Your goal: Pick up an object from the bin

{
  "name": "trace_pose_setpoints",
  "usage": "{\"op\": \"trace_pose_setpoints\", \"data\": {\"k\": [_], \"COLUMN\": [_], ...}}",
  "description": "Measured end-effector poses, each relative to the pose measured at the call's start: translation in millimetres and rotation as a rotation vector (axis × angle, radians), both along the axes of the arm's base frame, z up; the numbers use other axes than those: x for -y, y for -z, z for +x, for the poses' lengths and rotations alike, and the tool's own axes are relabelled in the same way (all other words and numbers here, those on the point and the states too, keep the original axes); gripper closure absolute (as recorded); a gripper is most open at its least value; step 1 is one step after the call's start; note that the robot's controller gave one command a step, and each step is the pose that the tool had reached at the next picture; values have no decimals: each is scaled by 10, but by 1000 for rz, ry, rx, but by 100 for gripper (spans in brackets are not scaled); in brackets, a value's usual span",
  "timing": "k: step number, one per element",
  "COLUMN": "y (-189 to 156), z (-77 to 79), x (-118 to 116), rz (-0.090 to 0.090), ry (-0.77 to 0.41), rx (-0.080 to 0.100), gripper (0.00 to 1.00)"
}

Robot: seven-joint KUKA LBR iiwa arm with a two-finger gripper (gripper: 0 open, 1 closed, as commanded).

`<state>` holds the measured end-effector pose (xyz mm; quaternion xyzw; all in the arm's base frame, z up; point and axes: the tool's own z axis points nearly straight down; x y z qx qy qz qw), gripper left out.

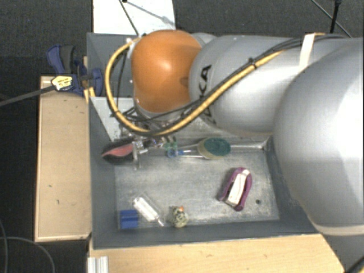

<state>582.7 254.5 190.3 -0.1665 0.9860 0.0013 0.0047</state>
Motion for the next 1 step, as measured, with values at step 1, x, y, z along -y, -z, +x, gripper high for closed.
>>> {"op": "trace_pose_setpoints", "data": {"k": [1], "y": [-358], "z": [85], "x": [4], "rz": [-2], "ry": [-34], "rx": [-2], "gripper": [100]}}
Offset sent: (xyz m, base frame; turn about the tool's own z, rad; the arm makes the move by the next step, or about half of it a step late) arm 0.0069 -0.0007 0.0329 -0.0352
